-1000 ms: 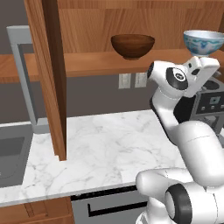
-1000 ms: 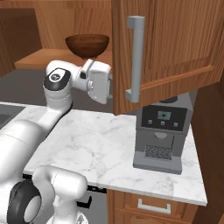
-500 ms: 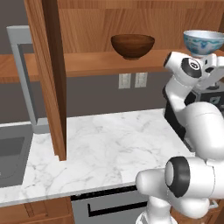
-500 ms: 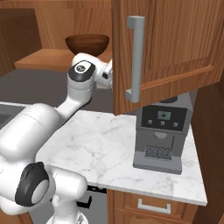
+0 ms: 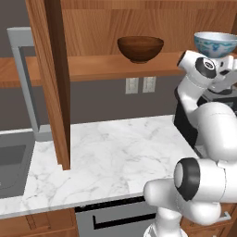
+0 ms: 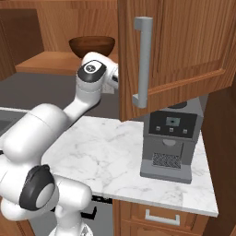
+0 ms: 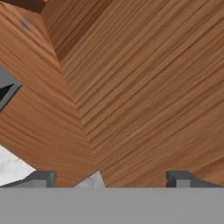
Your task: Move the bowls from the cabinet to the plates on the dining table.
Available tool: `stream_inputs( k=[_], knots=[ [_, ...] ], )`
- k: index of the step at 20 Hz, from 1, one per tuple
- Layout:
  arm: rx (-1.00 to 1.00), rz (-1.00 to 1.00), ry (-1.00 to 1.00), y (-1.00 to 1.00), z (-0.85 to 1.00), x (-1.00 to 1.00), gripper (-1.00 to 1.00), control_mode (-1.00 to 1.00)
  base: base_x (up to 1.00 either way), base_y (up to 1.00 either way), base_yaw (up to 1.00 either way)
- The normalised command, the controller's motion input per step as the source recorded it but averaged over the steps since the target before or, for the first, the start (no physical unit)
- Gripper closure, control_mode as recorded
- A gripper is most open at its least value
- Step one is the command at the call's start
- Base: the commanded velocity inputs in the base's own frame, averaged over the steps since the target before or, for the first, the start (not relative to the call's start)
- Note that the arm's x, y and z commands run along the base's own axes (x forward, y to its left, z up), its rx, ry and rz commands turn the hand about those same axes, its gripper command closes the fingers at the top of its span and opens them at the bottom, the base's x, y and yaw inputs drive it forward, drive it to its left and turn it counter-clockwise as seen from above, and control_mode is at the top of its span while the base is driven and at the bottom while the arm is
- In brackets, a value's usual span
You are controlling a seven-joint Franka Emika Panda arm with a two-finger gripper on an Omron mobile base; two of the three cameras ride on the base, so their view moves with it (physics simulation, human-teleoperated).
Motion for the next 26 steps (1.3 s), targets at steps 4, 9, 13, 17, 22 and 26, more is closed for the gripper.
stream_inputs(
  k=[4,9,13,17,22,26],
  knots=[
    [-0.01,-0.21,-0.12,-0.30,0.00,-0.06,-1.00,-1.00,0.00,0.00,0.00],
    [-0.02,-0.20,-0.12,-0.39,0.00,-0.06,-1.00,-1.00,0.00,0.00,0.00],
    [-0.01,-0.18,-0.16,-0.51,0.00,-0.03,-1.00,-1.00,0.00,0.00,0.00],
    [0.00,-0.09,-0.20,-0.57,0.00,0.00,-1.00,-1.00,0.00,0.00,0.00],
    [0.05,0.01,-0.21,-0.68,0.00,0.01,-1.00,-1.00,0.00,0.00,0.00],
    [0.11,0.10,-0.21,-0.75,0.00,0.06,-1.00,-1.00,0.00,0.00,0.00]
  ],
)
